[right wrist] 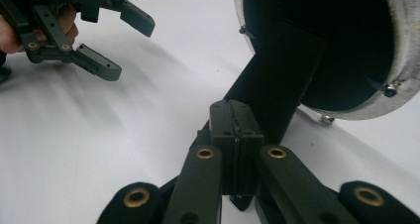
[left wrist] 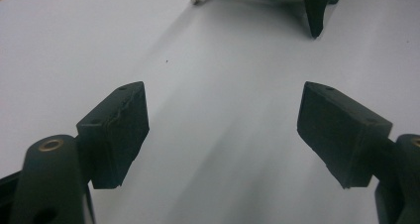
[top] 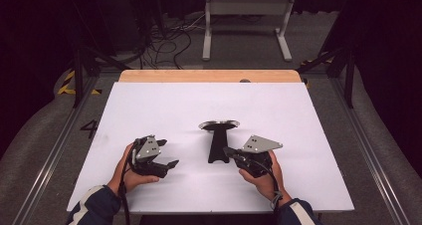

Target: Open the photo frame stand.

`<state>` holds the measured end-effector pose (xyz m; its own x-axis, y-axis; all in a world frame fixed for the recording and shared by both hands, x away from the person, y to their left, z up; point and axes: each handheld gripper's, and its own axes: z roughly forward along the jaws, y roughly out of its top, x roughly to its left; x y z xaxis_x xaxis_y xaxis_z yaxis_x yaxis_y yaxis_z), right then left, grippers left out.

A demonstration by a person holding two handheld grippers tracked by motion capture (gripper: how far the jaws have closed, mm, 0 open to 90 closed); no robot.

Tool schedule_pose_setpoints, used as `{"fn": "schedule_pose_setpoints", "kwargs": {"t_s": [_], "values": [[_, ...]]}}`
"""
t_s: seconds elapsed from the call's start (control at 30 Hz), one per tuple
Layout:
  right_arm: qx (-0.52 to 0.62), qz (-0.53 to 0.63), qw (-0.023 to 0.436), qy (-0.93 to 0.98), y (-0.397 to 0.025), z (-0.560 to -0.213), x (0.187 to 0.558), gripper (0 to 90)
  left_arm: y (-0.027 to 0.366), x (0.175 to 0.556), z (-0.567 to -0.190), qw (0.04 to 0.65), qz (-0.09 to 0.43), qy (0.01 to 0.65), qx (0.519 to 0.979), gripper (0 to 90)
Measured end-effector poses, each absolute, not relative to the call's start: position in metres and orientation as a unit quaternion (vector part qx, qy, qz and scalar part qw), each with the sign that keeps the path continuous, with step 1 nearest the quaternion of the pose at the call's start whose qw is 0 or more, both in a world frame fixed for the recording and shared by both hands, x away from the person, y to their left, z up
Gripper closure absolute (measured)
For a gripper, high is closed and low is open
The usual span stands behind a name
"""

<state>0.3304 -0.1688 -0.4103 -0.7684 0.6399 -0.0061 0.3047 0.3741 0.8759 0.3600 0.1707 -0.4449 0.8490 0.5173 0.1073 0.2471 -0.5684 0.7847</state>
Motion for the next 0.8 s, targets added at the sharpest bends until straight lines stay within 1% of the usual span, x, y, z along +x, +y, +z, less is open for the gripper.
{"fn": "schedule_pose_setpoints", "kwargs": {"t_s": [0.17, 0.43, 0.6, 0.63, 0.73, 0.8], "values": [[0.300, 0.487, 0.154, 0.806, -0.164, -0.414, 0.334, 90.0, 0.168, 0.362, -0.443, 0.412, 0.163, 0.225, 0.868, 18.4], [0.295, 0.477, 0.166, 0.811, -0.143, -0.417, 0.337, 90.0, 0.152, 0.380, -0.427, 0.435, 0.182, 0.229, 0.851, 19.1], [0.283, 0.464, 0.148, 0.826, -0.128, -0.427, 0.343, 90.0, 0.126, 0.402, -0.422, 0.444, 0.185, 0.229, 0.846, 20.4], [0.281, 0.456, 0.148, 0.831, -0.121, -0.431, 0.346, 90.0, 0.114, 0.413, -0.426, 0.445, 0.180, 0.234, 0.846, 20.7], [0.282, 0.451, 0.148, 0.834, -0.114, -0.435, 0.349, 90.0, 0.103, 0.423, -0.431, 0.438, 0.180, 0.237, 0.848, 21.7], [0.281, 0.442, 0.146, 0.839, -0.107, -0.441, 0.351, 90.0, 0.095, 0.430, -0.437, 0.444, 0.167, 0.239, 0.847, 22.2]]}}
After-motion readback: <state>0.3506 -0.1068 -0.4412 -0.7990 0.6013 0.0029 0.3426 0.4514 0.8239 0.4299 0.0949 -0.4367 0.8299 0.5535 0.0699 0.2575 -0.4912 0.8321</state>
